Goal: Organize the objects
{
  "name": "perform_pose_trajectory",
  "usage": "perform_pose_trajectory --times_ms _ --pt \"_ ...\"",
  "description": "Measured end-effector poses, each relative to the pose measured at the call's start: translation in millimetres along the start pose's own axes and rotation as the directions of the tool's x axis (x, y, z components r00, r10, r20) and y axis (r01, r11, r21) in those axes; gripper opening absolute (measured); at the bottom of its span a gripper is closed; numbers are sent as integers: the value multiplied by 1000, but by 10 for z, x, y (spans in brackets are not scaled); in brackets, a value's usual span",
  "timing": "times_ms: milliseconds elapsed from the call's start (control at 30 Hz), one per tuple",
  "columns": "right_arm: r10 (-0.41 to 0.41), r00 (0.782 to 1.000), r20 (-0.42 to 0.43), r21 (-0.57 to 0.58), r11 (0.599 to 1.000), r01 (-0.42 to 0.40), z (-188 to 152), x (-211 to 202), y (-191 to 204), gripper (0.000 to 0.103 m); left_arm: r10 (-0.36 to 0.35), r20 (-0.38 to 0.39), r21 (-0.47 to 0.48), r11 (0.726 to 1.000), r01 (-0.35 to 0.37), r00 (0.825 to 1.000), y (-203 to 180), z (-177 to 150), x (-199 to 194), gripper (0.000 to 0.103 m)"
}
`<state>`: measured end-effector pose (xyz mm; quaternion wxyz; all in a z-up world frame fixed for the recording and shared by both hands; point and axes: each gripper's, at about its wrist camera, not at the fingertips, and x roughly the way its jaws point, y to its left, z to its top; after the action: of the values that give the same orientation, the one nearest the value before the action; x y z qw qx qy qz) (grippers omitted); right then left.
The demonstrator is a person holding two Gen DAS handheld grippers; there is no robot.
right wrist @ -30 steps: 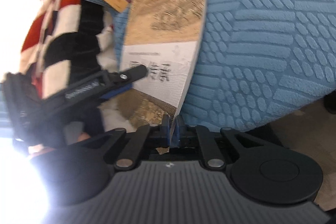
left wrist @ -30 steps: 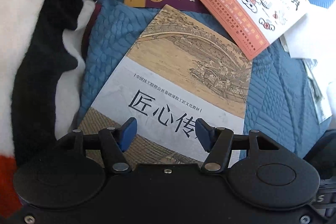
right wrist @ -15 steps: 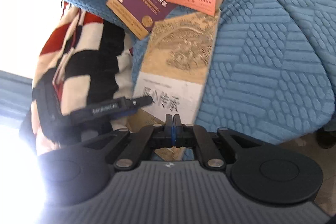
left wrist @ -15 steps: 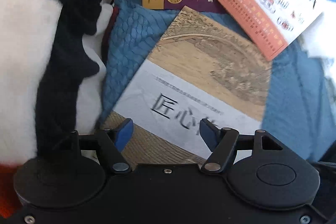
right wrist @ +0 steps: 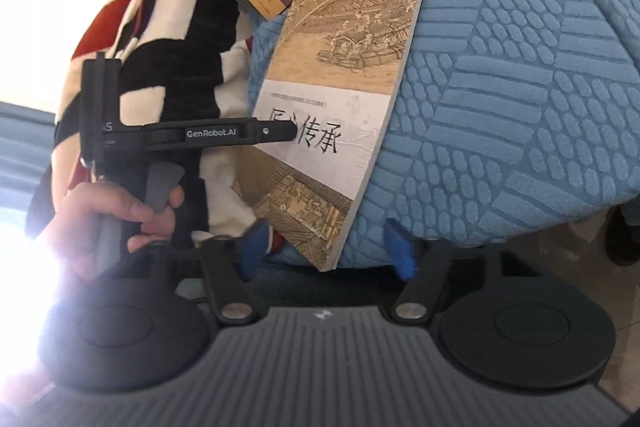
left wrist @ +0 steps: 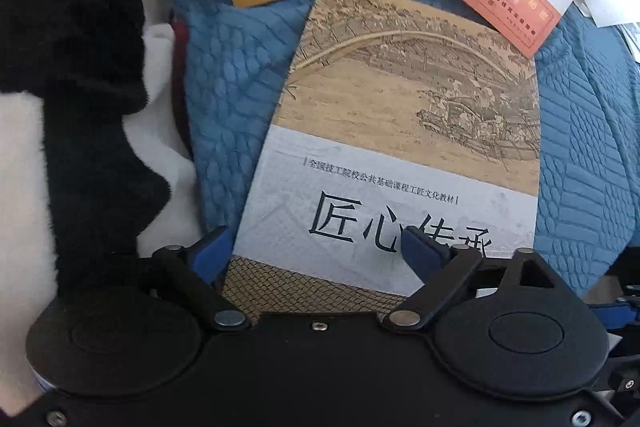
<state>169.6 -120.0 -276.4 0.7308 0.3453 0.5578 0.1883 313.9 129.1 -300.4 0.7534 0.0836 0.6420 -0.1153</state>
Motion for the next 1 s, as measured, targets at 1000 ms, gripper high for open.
perform_pose_trajectory --times_ms 1000 --pt "-128 991 39 131 984 122 -70 -363 -555 76 -361 -173 -33 932 361 917 -389 -396 -39 87"
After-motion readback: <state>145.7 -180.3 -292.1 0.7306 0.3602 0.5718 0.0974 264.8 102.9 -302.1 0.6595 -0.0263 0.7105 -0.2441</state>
